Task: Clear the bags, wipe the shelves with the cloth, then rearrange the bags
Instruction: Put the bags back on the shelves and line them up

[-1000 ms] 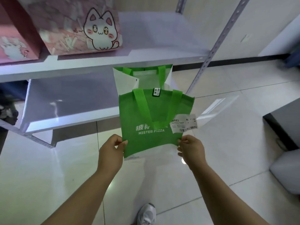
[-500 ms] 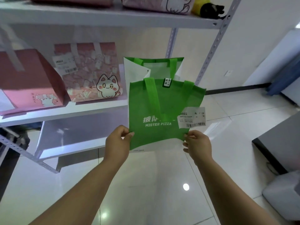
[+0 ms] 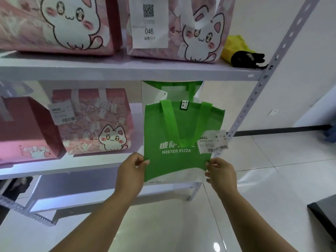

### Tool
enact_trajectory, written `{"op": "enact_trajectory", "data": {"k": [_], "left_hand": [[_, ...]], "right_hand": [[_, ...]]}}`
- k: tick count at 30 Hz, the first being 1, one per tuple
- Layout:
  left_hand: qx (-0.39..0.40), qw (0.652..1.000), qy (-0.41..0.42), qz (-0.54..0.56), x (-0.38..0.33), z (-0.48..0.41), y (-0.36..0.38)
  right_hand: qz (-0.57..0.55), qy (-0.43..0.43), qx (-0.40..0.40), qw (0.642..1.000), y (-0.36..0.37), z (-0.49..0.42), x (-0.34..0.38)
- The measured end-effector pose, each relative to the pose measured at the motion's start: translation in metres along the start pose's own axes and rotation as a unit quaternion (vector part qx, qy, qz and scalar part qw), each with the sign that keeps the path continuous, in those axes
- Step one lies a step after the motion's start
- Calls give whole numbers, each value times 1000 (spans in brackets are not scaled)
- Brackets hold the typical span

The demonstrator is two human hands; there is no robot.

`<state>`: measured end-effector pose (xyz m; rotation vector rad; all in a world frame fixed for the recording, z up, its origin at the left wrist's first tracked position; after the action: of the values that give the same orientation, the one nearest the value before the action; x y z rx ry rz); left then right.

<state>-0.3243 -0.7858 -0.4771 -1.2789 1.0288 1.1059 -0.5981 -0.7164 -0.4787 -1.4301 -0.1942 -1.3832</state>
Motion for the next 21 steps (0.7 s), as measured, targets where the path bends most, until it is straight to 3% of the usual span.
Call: {"op": "enact_trajectory", "data": {"k": [12,21], "left_hand": [[-11,997,-23,68,10,-110,22],[-14,999,-13,37,36,-145,30]], "right_hand": [[-11,-25,-32,999,42,-97,48],[31,-47,-24,998,80,-130,47]]}}
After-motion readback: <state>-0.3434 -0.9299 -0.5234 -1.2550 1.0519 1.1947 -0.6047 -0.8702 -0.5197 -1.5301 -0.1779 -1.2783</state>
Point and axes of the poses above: each hand's wrist, its own z-axis away from the middle knuckle, its own y-axis out of the palm, x = y × z, the point moved 7 cm from there along -z, towards the middle knuckle, and after that the axes turned 10 degrees about z, right-handed, at the moved point
